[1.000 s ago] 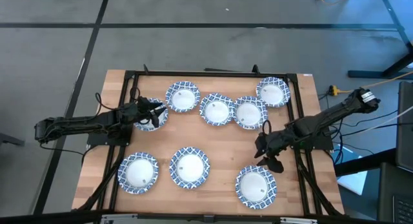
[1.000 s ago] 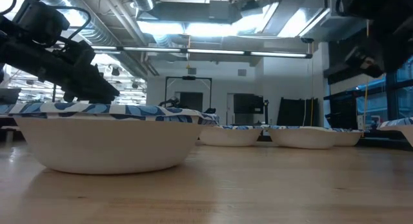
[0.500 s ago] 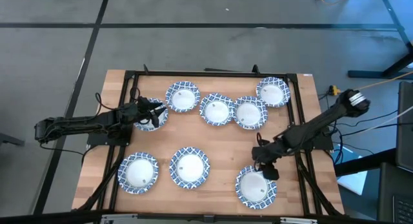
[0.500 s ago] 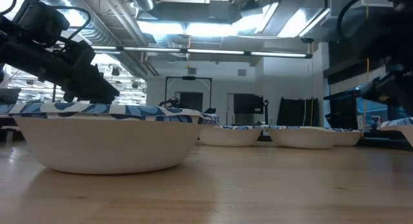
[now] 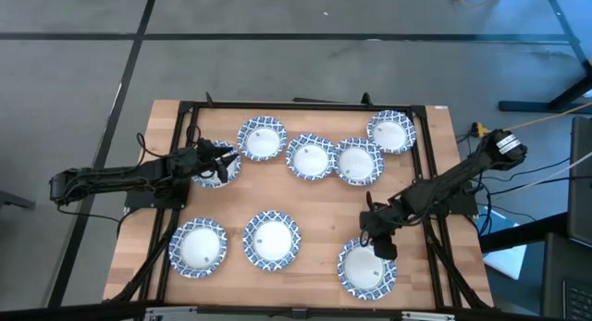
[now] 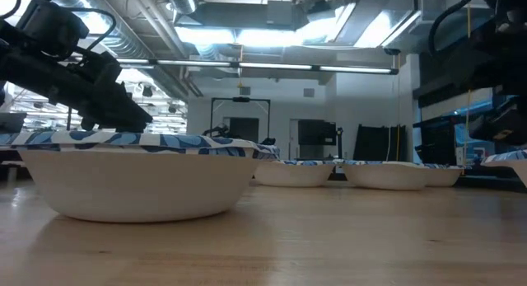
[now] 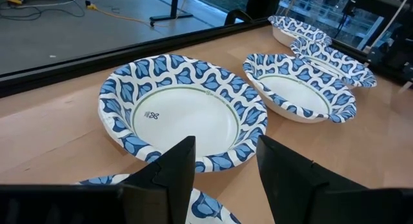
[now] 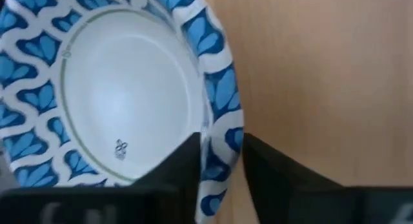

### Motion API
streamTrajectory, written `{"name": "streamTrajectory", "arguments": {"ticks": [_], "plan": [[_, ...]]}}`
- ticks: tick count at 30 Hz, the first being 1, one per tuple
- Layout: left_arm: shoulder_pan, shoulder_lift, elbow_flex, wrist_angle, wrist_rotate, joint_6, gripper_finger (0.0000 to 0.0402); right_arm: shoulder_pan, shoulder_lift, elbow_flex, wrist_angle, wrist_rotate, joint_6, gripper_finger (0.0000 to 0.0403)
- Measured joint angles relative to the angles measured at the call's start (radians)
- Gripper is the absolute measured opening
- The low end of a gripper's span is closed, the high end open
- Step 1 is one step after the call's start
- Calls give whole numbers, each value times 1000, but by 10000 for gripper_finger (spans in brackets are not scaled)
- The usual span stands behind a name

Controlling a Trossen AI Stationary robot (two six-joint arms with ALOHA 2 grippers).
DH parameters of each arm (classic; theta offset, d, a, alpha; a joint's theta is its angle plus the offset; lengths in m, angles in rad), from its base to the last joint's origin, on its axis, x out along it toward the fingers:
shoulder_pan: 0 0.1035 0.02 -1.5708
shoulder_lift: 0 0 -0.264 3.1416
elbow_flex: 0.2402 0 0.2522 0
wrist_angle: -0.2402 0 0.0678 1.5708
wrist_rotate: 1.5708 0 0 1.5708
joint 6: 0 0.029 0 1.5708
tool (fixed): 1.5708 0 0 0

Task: Nest bowls inside each other
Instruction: Stack the blue patterned bowl on the blue patterned bowl

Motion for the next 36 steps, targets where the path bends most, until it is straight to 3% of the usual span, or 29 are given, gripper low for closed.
{"name": "streamTrajectory", "arguments": {"ticks": [5, 14, 28, 36], "plan": [[0, 0, 0, 0, 0, -3, 160, -17, 0, 0, 18, -62, -1, 12], [0, 0, 0, 0, 0, -28, 160, -109, 0, 40, 73, -121, 20, 7], [0, 0, 0, 0, 25, -27, 160, -365, 4, 348, 74, -116, -3, 5], [0, 0, 0, -3, 46, -23, 160, -426, 190, 563, 72, -111, -110, 5]]}}
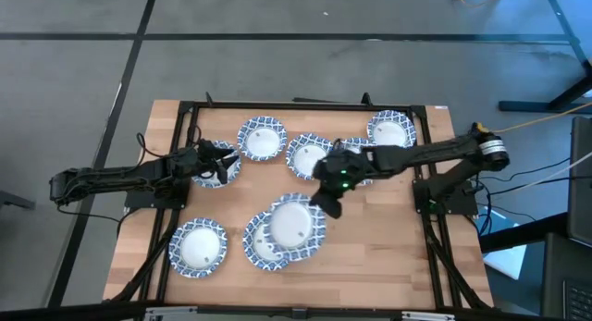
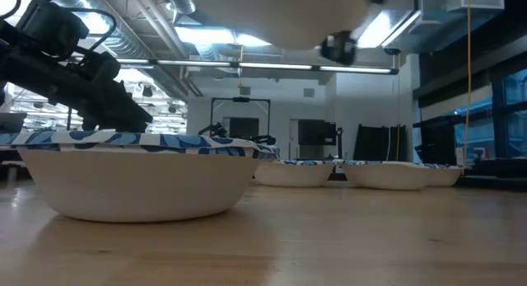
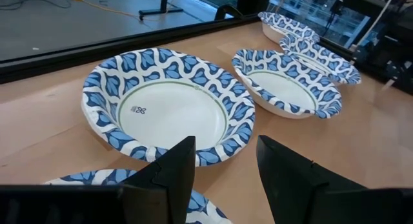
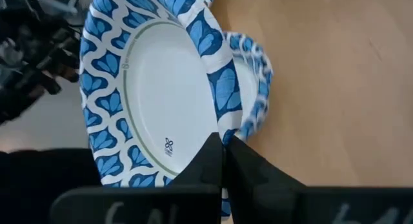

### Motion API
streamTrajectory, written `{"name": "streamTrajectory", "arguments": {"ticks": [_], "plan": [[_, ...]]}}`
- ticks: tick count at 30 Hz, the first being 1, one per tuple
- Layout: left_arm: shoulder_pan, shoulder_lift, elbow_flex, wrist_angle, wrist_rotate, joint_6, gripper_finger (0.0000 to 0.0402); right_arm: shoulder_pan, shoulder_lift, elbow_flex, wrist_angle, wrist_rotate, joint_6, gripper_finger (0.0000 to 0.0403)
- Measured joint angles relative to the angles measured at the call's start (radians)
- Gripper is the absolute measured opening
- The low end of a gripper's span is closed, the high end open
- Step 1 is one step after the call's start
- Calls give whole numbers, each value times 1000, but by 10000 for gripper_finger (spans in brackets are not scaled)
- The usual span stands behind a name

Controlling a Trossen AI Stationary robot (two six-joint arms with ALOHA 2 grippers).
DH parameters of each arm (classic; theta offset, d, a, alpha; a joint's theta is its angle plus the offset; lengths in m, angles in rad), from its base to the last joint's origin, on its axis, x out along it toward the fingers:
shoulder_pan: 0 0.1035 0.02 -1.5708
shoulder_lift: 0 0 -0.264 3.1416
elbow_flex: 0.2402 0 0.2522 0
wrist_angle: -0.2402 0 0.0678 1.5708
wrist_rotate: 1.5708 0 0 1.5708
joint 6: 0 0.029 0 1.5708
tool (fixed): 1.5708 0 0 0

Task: Nest bowls inside each other
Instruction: Stack the blue patterned bowl on the blue patterned bowl

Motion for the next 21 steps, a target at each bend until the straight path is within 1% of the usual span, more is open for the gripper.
{"name": "streamTrajectory", "arguments": {"ticks": [6, 11, 15, 21], "plan": [[0, 0, 0, -1, 0, 4, 160, -11, 190, 172, -28, -29, -54, 5], [0, 0, 0, -1, 1, 5, 160, -15, 328, 251, -32, -83, -55, 6], [0, 0, 0, -2, 2, 6, 160, -17, 413, 283, -27, -119, -58, 6], [0, 0, 0, -2, 2, 6, 160, -33, 468, 286, -15, -117, -77, 6]]}}
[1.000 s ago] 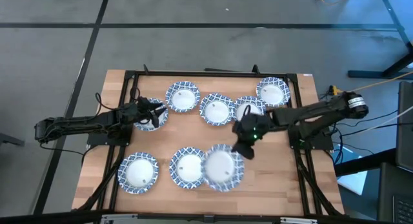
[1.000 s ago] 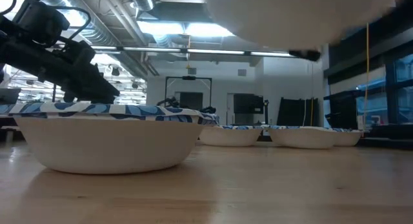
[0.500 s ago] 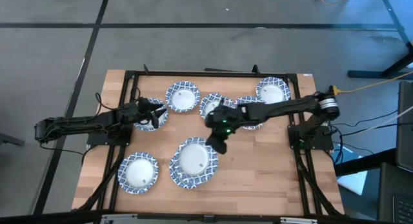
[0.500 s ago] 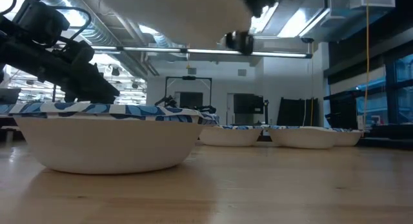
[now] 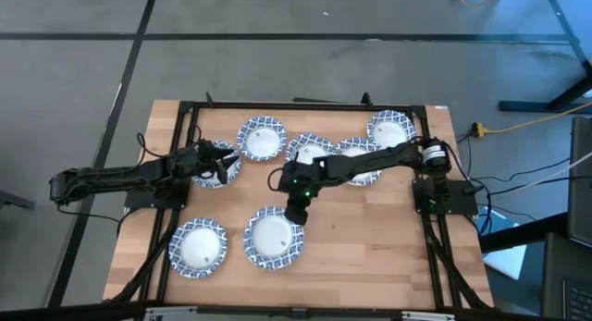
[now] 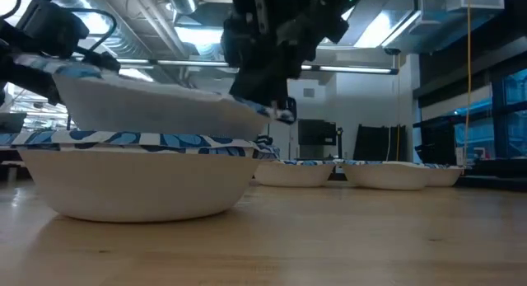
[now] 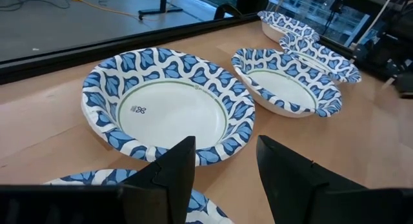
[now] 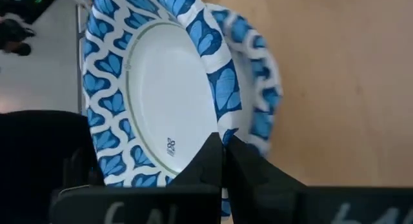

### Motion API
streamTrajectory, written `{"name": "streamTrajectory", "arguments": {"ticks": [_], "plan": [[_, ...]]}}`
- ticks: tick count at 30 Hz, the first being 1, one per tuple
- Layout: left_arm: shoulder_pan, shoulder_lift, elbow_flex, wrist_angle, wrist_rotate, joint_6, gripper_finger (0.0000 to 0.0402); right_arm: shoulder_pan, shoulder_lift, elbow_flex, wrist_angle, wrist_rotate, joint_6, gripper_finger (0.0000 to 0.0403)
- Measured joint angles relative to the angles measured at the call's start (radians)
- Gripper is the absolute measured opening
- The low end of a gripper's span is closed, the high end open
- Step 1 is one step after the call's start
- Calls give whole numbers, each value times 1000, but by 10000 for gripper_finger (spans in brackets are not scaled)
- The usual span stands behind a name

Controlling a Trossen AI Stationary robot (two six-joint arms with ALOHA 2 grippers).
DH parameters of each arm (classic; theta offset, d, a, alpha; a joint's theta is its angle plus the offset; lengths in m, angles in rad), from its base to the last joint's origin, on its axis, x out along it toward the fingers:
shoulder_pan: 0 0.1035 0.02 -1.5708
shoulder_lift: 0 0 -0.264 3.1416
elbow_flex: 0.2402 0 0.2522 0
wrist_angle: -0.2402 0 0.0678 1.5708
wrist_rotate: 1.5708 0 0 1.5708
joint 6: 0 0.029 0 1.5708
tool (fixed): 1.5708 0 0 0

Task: Nest bowls inside each other
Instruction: Stack the blue patterned bowl on the blue patterned bowl, then stack the blue patterned bowl on the stacked blue patterned bowls

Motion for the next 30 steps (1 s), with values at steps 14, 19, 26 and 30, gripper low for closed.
{"name": "streamTrajectory", "arguments": {"ticks": [14, 19, 26, 30], "plan": [[0, 0, 0, 0, 0, 0, 160, -13, 6, 0, 6, 3, 0, 50], [0, 0, 0, 0, 0, 0, 160, -13, 6, 0, 5, 3, 3, 87], [0, 0, 0, 0, 0, 0, 160, -20, 4, 0, -11, 29, -3, 125], [0, 0, 0, 0, 0, 0, 160, -29, 2, 0, 39, 8, -22, 128]]}}
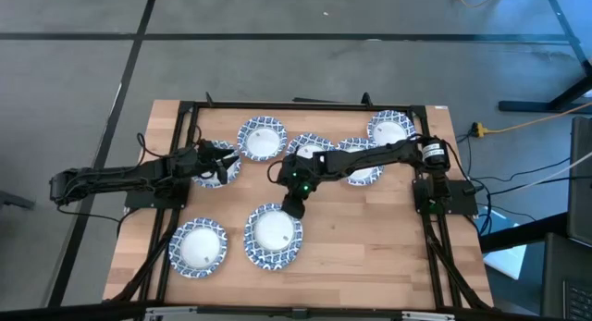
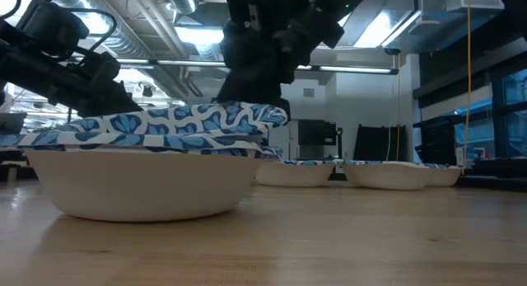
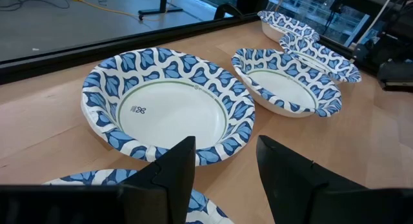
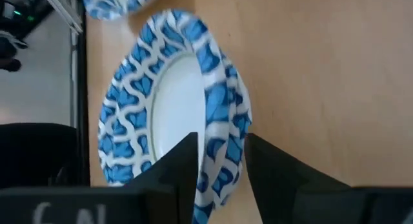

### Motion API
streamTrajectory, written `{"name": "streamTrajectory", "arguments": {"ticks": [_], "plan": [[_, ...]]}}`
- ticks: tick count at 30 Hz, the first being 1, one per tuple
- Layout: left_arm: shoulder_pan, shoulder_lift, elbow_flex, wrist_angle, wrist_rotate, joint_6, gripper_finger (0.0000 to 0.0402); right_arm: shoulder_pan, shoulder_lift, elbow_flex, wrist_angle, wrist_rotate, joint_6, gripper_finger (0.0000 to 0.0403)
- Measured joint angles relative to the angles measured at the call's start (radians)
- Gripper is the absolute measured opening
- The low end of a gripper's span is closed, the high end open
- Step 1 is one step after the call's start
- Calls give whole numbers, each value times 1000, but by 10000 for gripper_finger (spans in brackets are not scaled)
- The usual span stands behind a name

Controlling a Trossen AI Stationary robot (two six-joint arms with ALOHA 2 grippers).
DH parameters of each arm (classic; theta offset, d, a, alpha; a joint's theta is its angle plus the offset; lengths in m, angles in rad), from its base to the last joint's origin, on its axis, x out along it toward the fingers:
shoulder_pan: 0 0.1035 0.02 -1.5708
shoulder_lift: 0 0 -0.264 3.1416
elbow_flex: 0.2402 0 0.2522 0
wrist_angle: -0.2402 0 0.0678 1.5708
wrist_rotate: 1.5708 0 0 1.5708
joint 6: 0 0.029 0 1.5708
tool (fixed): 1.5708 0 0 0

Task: Nest bowls inside each other
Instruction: Stack the blue patterned bowl on the stacked blue patterned bowls

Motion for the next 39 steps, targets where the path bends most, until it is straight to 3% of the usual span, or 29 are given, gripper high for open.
{"name": "streamTrajectory", "arguments": {"ticks": [5, 10, 18, 25, 29, 33, 39], "plan": [[0, 0, 0, 0, 0, 0, 160, 4, -2, 0, 34, -108, -3, 129], [0, 0, 0, 0, 0, 0, 160, 1, -8, 0, 64, -96, -20, 129], [0, 0, 0, -1, 1, 0, 160, -14, -79, 0, -5, 115, -44, 129], [0, 1, 0, -1, 1, 0, 160, -31, -167, -1, -267, 176, -159, 129], [0, 1, 0, -1, 0, 7, 160, -20, -198, -4, -435, 317, -170, 129], [0, 1, 0, -1, 0, 27, 160, -9, -229, -55, -520, 474, -155, 129], [0, 3, 0, -1, 0, 31, 160, -7, -319, -229, -463, 493, -105, 129]]}}
